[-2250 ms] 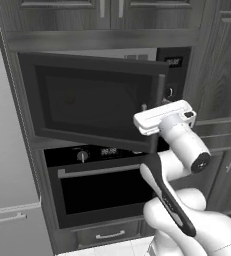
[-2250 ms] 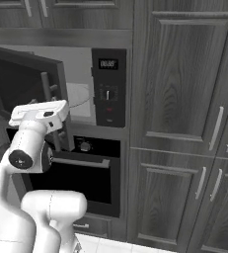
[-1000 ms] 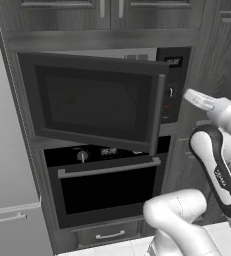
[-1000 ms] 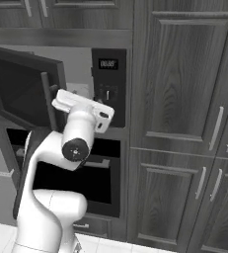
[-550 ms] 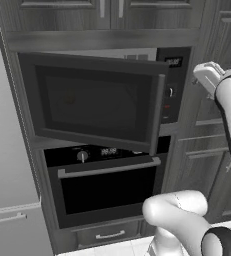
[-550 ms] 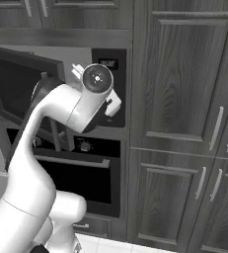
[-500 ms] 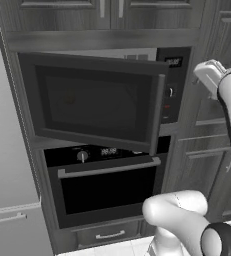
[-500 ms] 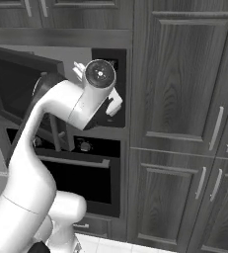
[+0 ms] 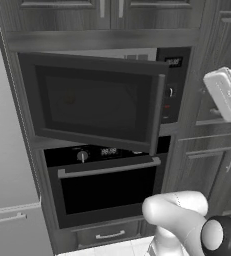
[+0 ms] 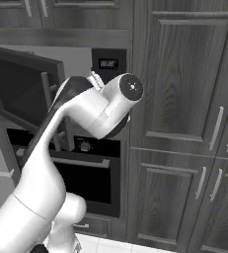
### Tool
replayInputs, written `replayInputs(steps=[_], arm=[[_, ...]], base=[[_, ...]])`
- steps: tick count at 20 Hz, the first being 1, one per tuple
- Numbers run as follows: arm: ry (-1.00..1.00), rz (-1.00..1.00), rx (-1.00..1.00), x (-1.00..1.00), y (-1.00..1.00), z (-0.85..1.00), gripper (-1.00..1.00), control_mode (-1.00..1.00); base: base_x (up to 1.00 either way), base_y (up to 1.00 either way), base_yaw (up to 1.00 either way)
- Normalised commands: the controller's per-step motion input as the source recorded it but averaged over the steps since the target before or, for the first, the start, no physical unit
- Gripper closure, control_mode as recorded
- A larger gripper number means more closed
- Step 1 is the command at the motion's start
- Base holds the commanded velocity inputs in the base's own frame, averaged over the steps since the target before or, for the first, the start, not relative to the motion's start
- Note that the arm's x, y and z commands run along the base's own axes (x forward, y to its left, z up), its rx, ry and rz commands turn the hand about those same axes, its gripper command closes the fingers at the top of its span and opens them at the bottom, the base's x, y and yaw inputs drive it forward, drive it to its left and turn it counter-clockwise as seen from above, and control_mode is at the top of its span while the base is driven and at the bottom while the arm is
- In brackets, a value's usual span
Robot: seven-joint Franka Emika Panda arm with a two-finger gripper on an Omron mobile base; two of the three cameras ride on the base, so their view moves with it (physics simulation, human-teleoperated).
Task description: Open the microwave door.
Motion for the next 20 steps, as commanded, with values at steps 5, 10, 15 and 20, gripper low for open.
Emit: replayInputs(steps=[5, 10, 15, 20], arm=[[0.07, 0.03, 0.33, 0.40, 0.24, -0.39, -1.00, -1.00], [0.04, 0.10, 0.23, 0.54, 0.37, -0.17, -1.00, -1.00], [0.04, 0.18, 0.13, 0.60, 0.09, 0.03, -1.00, -1.00], [0.07, 0.18, 0.07, 0.52, 0.24, 0.00, -1.00, -1.00]], base=[[0.00, 0.00, 0.00], [0.00, 0.00, 0.00], [0.00, 0.00, 0.00], [0.00, 0.00, 0.00]])
